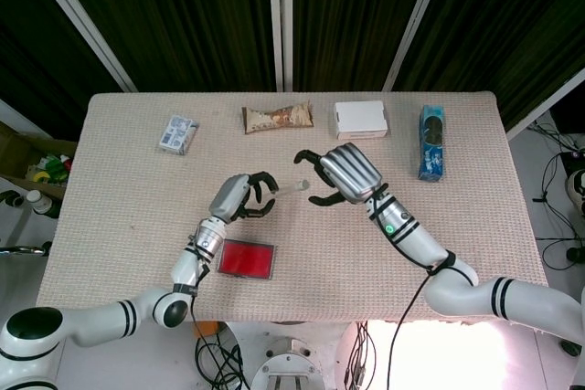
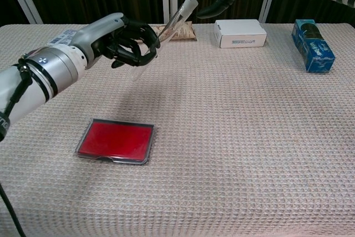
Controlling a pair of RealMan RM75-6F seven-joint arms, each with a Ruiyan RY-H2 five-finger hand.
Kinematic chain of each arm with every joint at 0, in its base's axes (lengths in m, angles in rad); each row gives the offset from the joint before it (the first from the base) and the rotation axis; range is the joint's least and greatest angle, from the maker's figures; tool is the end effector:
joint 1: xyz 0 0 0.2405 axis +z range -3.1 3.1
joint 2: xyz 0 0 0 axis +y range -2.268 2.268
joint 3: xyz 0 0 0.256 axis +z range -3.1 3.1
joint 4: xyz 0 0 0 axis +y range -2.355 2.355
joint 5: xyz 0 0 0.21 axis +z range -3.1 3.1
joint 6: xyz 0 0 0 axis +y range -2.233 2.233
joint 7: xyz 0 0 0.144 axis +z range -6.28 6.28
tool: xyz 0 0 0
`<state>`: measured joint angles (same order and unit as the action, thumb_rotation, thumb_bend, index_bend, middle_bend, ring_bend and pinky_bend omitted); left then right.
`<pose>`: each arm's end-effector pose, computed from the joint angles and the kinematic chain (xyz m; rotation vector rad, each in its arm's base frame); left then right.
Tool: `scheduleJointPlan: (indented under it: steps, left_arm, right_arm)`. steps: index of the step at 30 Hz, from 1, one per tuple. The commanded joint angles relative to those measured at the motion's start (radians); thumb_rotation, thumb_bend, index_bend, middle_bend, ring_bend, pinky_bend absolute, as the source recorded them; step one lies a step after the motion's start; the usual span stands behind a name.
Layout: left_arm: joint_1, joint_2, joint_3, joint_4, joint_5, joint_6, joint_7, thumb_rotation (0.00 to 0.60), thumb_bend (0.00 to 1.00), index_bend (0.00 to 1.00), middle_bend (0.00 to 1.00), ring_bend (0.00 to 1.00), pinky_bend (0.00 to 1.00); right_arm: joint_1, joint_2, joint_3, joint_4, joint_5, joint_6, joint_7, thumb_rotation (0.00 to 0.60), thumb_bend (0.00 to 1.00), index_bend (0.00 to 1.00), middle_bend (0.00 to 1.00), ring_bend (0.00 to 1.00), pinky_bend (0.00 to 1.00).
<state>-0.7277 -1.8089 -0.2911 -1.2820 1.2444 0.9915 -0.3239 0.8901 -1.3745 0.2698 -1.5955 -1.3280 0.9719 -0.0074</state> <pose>-0.1098 0.3464 -0.0637 -1.5301 -1.5772 -1.4814 -0.0550 -0.3684 0.0489 1.9543 -0.8552 1.3640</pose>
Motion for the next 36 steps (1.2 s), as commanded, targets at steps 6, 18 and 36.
scheduleJointPlan:
  steps: [6, 18, 36]
  left_arm:
    - [0.007, 0.037, 0.05, 0.087, 0.002, 0.011, 0.198, 0.6, 0.57, 0.63, 0.61, 0.63, 0.88]
    - [-0.027, -0.032, 0.068, 0.195, -0.08, 0.024, 0.619, 0.6, 0.57, 0.63, 0.6, 0.63, 0.88]
    - [-0.06, -0.093, 0.063, 0.265, -0.152, -0.03, 0.78, 0.6, 0.54, 0.29, 0.35, 0.58, 0.83]
  right_arm:
    - [-0.104, 0.111, -0.024, -0.065, -0.021, 0.101, 0.023, 0.6, 0.0, 0.34, 0.88, 0.99, 1.0]
    - [-0.247, 0.177, -0.101, -0.066, -0.072, 0.205, 0.092, 0.6, 0.0, 0.34, 0.88, 0.99, 1.0]
    - [-0.338, 0.154, -0.139, 0.008, -0.106, 0.245, 0.199, 0.6, 0.0, 0.34, 0.88, 0.99, 1.0]
